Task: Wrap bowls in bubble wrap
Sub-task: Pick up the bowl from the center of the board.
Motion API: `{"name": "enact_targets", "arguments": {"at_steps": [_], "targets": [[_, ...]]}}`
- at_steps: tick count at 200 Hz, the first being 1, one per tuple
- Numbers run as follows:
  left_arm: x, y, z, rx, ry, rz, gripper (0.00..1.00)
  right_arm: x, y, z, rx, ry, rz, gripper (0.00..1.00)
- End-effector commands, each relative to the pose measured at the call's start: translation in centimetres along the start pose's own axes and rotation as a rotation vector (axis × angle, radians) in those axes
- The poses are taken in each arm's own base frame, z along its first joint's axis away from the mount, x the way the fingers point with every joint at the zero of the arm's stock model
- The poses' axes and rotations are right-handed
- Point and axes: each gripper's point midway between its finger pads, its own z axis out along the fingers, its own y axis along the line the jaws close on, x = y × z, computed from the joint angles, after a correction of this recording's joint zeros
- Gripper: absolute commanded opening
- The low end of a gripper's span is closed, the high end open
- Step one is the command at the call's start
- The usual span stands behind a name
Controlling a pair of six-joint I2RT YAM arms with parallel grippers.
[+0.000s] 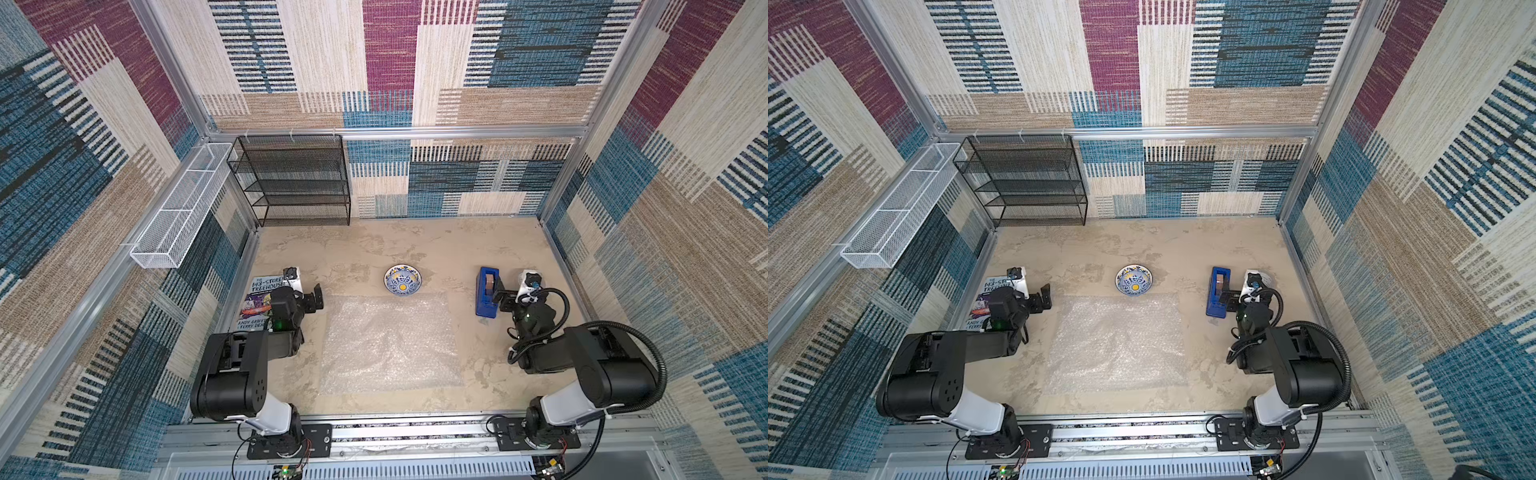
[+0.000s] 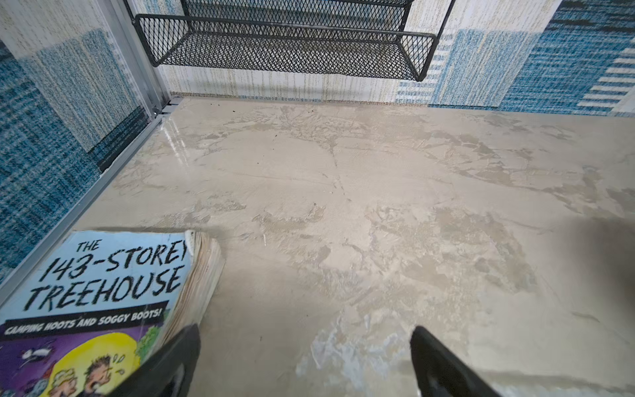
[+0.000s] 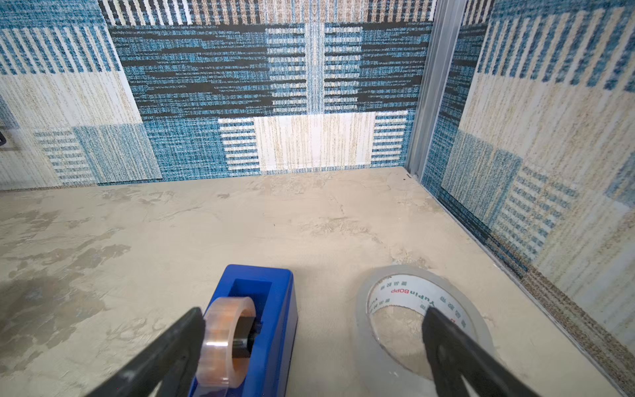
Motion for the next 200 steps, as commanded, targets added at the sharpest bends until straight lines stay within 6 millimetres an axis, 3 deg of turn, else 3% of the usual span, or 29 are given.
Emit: {"name": "enact_targets", "arguments": {"at_steps": [1, 200], "targets": [[-0.35, -0.25, 0.04, 0.024, -0.010, 0.016, 0.99, -0.84, 0.25, -0.06, -0.013, -0.034, 0.007, 0.99], [-0.44, 0.12, -0.10, 0.062, -0.021, -0.021, 0.99, -0.86, 0.27, 0.01, -0.014, -0.033, 0.009, 0.99]]}}
